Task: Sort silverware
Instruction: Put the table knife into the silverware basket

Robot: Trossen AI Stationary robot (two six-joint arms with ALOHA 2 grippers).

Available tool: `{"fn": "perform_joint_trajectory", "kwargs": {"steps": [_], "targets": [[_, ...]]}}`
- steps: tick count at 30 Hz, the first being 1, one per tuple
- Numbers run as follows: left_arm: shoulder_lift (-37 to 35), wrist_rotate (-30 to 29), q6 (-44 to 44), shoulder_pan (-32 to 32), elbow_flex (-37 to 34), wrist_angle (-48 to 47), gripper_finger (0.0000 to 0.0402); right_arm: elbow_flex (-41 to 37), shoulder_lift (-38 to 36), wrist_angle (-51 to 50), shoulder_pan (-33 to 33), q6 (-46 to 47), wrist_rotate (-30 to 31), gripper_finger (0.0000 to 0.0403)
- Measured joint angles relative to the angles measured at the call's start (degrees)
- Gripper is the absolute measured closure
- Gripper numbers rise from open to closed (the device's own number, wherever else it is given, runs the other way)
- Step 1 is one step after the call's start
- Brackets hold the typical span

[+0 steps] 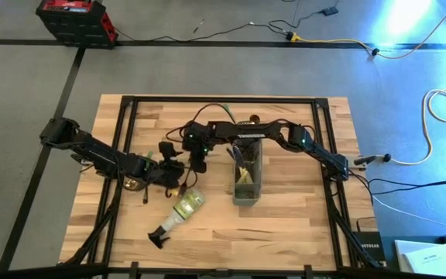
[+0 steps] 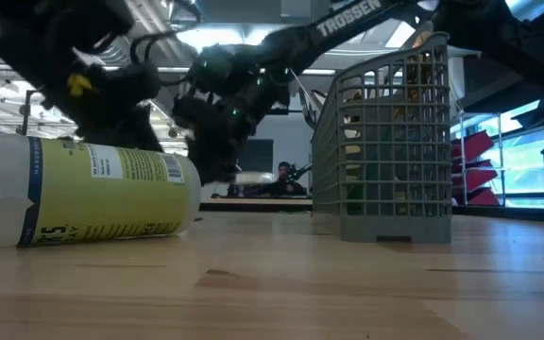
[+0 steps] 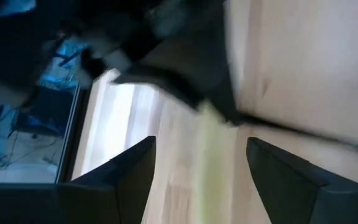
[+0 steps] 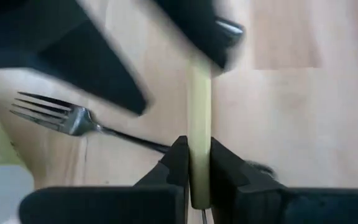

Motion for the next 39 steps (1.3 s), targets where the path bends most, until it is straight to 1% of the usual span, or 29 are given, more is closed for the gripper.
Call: {"fn": "perform_joint_trajectory", "kwargs": {"steps": [3, 6, 10, 13, 15, 17, 18, 22, 25, 27, 30, 34, 36, 39], "targets": [[-0.01, -0.23, -0.9, -1.52, 1.91, 0.29, 0.0167, 2.83, -2.02, -4.92, 0.07, -2.24, 4.44, 0.0391], [-0.01, -2.75, -2.97, -3.87, 2.91, 0.03, 0.0167, 7.28, -2.97, -10.25, 0.13, -3.97, 8.19, 0.0391], [-0.01, -9.07, -4.83, -8.28, 3.92, -0.07, 0.0167, 14.71, -3.02, -18.23, 0.11, -6.43, 13.21, 0.0391], [-0.01, -15.42, -4.79, -12.12, 5.72, 0.01, 0.0167, 19.26, -3.23, -22.54, 0.07, -8.56, 17.64, 0.0391], [-0.01, -19.45, -3.65, -14.37, 7.53, -0.03, 0.0167, 18.04, -5.28, -22.65, -0.17, -10.22, 20.16, 0.0391], [-0.15, -22.25, -2.07, -16.12, 9.74, 0.03, 0.0167, 18.59, -6.32, -24.52, -0.47, -11.45, 21.36, 0.0391], [-0.17, -23.12, -1.55, -16.8, 10.79, 0.21, 0.0167, 19.0, -6.77, -26.29, -0.69, -12.3, 22.26, 0.0391], [-0.28, -24.52, -0.68, -17.98, 13.43, 0.14, 0.0167, 19.09, -10.33, -27.23, -0.73, -14.49, 24.51, 0.0391], [-0.66, -24.49, -3.14, -18.01, 13.96, 0.12, 0.0167, 18.98, -12.73, -28.51, -0.59, -18.45, 25.17, 0.0391], [-0.94, -23.62, -6.44, -17.95, 13.96, 0.09, 0.0167, 18.96, -14.27, -30.27, -0.21, -23.34, 24.77, 0.0391], [-0.93, -18.48, -13.19, -17.34, 13.98, 0.04, 0.0166, 18.89, -17.21, -34.2, 0.65, -31.72, 22.33, 0.0391], [-0.93, -9.5, -20.51, -16.01, 13.96, 0.05, 0.0166, 18.91, -21.73, -39.09, 2.15, -37.07, 24.63, 0.0391], [-0.91, -7.72, -22.99, -15.82, 13.96, 0.06, 0.0166, 18.91, -23.89, -42.67, 3.13, -39.79, 25.4, 0.0391], [-0.84, -6.88, -25.75, -15.84, 13.75, 0.65, 0.0166, 18.9, -27.41, -46.69, 5.11, -41.48, 26.61, 0.0391]]}}
